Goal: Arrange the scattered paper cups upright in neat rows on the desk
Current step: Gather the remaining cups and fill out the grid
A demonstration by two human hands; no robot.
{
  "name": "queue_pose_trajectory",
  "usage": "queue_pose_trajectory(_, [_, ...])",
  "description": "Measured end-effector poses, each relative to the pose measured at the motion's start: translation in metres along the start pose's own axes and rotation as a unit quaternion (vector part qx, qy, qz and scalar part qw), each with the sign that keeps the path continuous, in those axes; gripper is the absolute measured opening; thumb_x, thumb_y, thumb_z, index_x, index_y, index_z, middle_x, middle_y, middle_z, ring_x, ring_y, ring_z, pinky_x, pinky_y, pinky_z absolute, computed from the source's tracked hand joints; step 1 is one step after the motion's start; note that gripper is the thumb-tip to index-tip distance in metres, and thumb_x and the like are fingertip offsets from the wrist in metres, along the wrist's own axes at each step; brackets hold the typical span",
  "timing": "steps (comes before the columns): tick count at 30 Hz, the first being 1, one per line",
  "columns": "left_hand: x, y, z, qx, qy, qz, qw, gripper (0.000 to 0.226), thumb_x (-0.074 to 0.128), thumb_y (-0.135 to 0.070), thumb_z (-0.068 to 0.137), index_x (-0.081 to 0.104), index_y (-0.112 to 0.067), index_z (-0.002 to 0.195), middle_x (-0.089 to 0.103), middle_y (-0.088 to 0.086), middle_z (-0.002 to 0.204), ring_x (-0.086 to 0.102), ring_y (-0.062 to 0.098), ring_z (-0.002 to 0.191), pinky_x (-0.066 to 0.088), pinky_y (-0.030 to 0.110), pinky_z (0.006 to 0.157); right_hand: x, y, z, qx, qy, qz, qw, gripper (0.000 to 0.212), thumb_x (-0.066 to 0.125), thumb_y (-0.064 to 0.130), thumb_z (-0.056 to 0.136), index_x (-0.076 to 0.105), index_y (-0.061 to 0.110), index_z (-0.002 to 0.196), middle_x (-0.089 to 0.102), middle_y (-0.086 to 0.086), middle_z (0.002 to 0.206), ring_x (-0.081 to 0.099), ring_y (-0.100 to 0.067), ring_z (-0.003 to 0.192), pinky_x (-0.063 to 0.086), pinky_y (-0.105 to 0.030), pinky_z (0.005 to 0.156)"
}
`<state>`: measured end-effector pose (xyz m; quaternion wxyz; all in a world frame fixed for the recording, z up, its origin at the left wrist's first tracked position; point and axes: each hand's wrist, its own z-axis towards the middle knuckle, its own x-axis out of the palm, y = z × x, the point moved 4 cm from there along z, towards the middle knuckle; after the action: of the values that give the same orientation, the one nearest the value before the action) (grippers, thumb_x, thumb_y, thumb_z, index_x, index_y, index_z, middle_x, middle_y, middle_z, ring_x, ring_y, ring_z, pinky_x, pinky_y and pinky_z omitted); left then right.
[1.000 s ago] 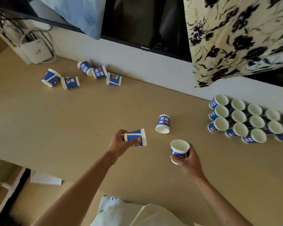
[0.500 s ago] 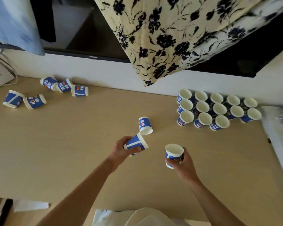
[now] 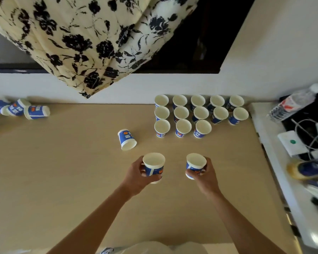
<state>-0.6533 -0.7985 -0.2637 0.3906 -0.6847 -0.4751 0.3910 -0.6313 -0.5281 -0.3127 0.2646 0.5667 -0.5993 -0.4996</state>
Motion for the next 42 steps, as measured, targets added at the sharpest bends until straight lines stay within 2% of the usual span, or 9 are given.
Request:
queue_pose_trajectory(2, [0.026, -0.007, 0.006, 0.012, 0.003, 0.012, 1.0, 0.059, 0.09, -0.017, 0.058, 0.063, -0.027, 0.109, 0.072, -0.007, 0.101, 0.069, 0.011, 0.091, 0.054, 0.019, 0.074, -0.028, -0.001, 0.013, 0.001, -0.03, 0.008, 1.0, 0.064, 0.087, 0.015, 0.06, 0.057, 0.028, 0.116, 0.066, 0.009, 0.107, 0.067, 0.001, 0.087, 0.052, -0.013, 0.065])
queue_pose_trajectory(5, [0.056, -0.017, 0.015, 0.031, 0.001, 0.022, 0.999, 0.061, 0.09, -0.022, 0.055, 0.062, -0.027, 0.109, 0.072, -0.007, 0.101, 0.068, 0.012, 0.092, 0.056, 0.022, 0.076, -0.063, 0.0, 0.036, -0.007, -0.068, 0.002, 0.998, 0.066, 0.088, 0.008, 0.063, 0.057, 0.02, 0.12, 0.062, 0.001, 0.115, 0.065, 0.003, 0.088, 0.051, -0.012, 0.066])
queue_pose_trajectory(12, [0.106, -0.03, 0.027, 0.049, -0.004, 0.032, 0.998, 0.062, 0.089, -0.028, 0.052, 0.062, -0.029, 0.108, 0.071, -0.01, 0.102, 0.068, 0.011, 0.093, 0.056, 0.023, 0.076, -0.112, 0.004, 0.091, -0.022, -0.098, -0.027, 0.995, 0.063, 0.088, 0.008, 0.067, 0.055, 0.019, 0.12, 0.061, 0.003, 0.111, 0.06, 0.005, 0.09, 0.046, -0.006, 0.067])
queue_pose_trajectory(15, [0.115, -0.03, 0.026, 0.05, -0.012, 0.043, 0.998, 0.062, 0.09, -0.023, 0.056, 0.062, -0.031, 0.11, 0.071, -0.01, 0.103, 0.068, 0.011, 0.095, 0.056, 0.023, 0.077, -0.115, 0.008, 0.115, -0.038, -0.104, -0.045, 0.993, 0.058, 0.087, 0.011, 0.066, 0.057, 0.018, 0.115, 0.063, 0.006, 0.103, 0.061, 0.006, 0.085, 0.044, -0.012, 0.069])
queue_pose_trajectory(20, [0.116, -0.026, 0.022, 0.055, -0.04, 0.056, 0.996, 0.061, 0.092, -0.015, 0.059, 0.062, -0.031, 0.11, 0.071, -0.008, 0.104, 0.068, 0.012, 0.096, 0.054, 0.018, 0.078, -0.109, 0.01, 0.152, -0.069, -0.118, -0.072, 0.988, 0.058, 0.087, 0.015, 0.065, 0.055, 0.013, 0.113, 0.064, -0.005, 0.111, 0.062, -0.021, 0.097, 0.051, -0.033, 0.082])
queue_pose_trajectory(27, [0.12, -0.021, 0.016, 0.048, -0.056, 0.058, 0.996, 0.062, 0.09, -0.015, 0.058, 0.062, -0.033, 0.111, 0.071, -0.009, 0.107, 0.067, 0.012, 0.1, 0.053, 0.017, 0.081, -0.105, -0.004, 0.176, -0.08, -0.131, -0.06, 0.986, 0.062, 0.088, 0.013, 0.064, 0.053, 0.014, 0.115, 0.064, -0.003, 0.112, 0.061, -0.019, 0.098, 0.046, -0.028, 0.081])
queue_pose_trajectory(32, [0.127, -0.018, 0.012, 0.042, -0.058, 0.055, 0.996, 0.062, 0.089, -0.007, 0.06, 0.062, -0.032, 0.11, 0.071, -0.01, 0.105, 0.068, 0.011, 0.1, 0.051, 0.014, 0.08, -0.106, -0.005, 0.185, -0.087, -0.132, -0.053, 0.986, 0.063, 0.087, 0.012, 0.066, 0.052, 0.014, 0.118, 0.063, -0.002, 0.114, 0.06, -0.018, 0.1, 0.048, -0.03, 0.084])
queue_pose_trajectory(42, [0.135, -0.021, 0.013, 0.044, -0.063, 0.057, 0.995, 0.063, 0.089, -0.011, 0.06, 0.061, -0.03, 0.113, 0.07, -0.011, 0.107, 0.067, 0.01, 0.101, 0.051, 0.014, 0.082, -0.102, -0.004, 0.201, -0.094, -0.126, -0.049, 0.986, 0.06, 0.089, 0.013, 0.066, 0.05, 0.023, 0.111, 0.063, 0.0, 0.112, 0.061, -0.017, 0.099, 0.052, -0.035, 0.087])
